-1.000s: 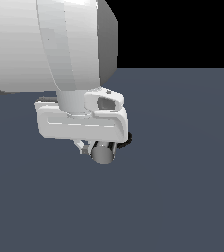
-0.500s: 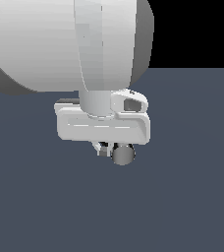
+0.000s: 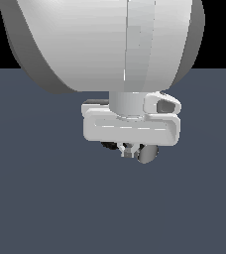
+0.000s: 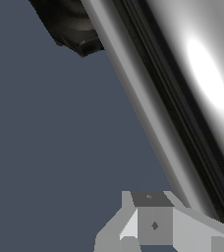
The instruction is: Turn on the faucet by rotating a designated handle.
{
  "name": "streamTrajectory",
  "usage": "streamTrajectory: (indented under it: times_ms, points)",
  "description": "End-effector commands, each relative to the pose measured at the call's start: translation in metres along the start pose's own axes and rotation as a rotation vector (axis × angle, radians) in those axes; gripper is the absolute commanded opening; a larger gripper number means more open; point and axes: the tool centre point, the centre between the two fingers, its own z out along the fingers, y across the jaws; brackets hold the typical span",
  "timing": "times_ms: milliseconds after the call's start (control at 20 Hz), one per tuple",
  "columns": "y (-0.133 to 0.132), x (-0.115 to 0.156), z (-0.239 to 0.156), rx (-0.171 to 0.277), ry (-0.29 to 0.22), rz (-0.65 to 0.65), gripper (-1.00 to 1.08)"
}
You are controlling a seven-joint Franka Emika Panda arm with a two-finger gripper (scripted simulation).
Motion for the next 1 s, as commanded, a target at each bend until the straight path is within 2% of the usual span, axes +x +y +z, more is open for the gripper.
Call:
streamTrajectory:
  times_ms: [0, 250, 300, 350, 950]
  points:
    - [0.021, 0.005, -0.001, 0.0, 0.008, 0.02, -1.0]
    - [0.046, 0.007, -0.001, 0.0, 0.008, 0.02, -1.0]
    - [0.046, 0.007, -0.001, 0.0, 0.008, 0.02, -1.0]
    - [0.031, 0.006, 0.0, 0.001, 0.004, -0.004, -1.0]
    - [0.067, 0.042, 0.0, 0.0, 0.005, 0.003, -1.0]
